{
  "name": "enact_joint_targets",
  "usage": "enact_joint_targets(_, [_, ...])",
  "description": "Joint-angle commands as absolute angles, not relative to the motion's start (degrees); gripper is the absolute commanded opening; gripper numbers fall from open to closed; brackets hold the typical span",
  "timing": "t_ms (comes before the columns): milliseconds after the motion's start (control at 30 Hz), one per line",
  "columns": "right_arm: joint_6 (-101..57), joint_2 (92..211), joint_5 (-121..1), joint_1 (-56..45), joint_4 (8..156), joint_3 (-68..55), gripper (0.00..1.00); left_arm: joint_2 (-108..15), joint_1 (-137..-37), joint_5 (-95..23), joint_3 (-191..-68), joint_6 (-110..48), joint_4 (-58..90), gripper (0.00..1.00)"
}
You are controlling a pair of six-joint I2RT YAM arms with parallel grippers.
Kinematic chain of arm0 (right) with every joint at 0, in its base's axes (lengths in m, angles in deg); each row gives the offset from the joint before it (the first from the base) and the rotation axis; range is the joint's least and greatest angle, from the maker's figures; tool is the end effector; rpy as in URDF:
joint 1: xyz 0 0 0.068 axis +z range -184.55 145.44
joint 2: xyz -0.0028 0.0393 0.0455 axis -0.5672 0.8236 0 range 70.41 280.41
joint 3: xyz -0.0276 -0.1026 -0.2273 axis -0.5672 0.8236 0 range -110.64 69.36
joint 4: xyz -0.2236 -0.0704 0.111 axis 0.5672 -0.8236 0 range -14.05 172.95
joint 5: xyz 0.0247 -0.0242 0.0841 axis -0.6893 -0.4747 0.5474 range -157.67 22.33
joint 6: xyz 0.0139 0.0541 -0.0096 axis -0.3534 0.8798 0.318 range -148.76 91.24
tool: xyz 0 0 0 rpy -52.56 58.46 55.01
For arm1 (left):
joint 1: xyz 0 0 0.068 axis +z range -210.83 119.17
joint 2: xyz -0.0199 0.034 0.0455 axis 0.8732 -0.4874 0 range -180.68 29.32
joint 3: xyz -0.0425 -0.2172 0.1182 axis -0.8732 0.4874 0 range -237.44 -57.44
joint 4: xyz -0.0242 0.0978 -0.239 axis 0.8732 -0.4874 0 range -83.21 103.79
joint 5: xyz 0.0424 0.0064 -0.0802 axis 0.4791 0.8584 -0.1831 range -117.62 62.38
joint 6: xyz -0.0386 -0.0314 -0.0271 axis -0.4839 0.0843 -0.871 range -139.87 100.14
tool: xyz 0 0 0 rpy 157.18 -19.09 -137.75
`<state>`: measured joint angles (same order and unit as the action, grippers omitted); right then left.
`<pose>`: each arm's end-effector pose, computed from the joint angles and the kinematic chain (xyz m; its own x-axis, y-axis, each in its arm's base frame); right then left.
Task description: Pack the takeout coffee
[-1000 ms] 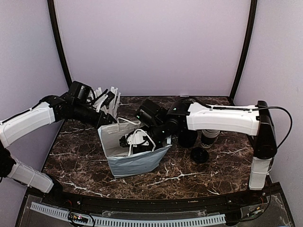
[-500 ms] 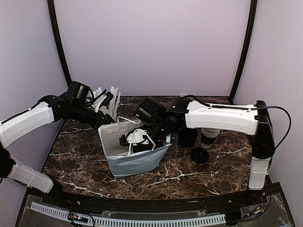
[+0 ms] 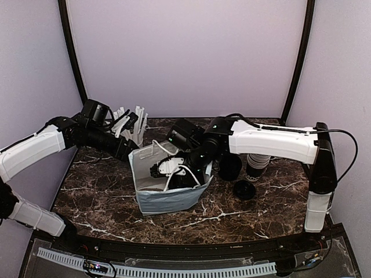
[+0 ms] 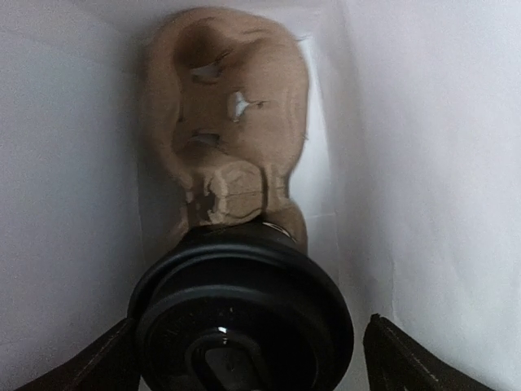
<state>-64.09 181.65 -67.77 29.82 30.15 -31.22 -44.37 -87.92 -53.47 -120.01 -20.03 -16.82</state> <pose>0.1764 0.3677 0.2507 0.2056 -0.9086 -0.3635 -0.9590 -0.1131 -0.2597 0.2450 -0.1446 0.2841 -0.5946 0.3012 -0.7455 0.6978 0.6540 -0.2923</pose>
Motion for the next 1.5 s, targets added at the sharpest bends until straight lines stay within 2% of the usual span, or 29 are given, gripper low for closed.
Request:
enact_joint_targets(0, [-63.3,180.7,-66.6,29.3,24.2,-32.4,0.98,-41.8,-87.5,-53.3,-121.8,-19.6,-19.2,0.67])
enact_joint_targets(367, [-64.6,177.0,-64.4,30.2,22.5,-35.3,0.99,-41.6,-87.5,-54.8,-125.1,-20.8,-22.2,0.67])
enact_joint_targets(700, [-66.0,175.3,-62.0,30.4,20.8,-37.5,0.89,-37.6,-87.5,-60.7,-130.5,-22.4,-24.2,0.67])
enact_joint_targets(933, [-67.4,174.1,-59.8,30.3,18.9,-41.0,0.94,-35.5,-87.5,-67.5,-131.5,-23.8,-24.0,0.68])
enact_joint_targets(1200, [-71.2,173.7,-57.5,30.9,13.3,-53.2,0.95,-35.8,-88.8,-69.4,-132.5,-25.0,-22.5,0.67])
enact_joint_targets(1467, [-73.3,173.4,-60.8,31.6,11.7,-63.0,0.95,-43.0,-97.7,-63.0,-137.7,-22.9,-22.2,0.67])
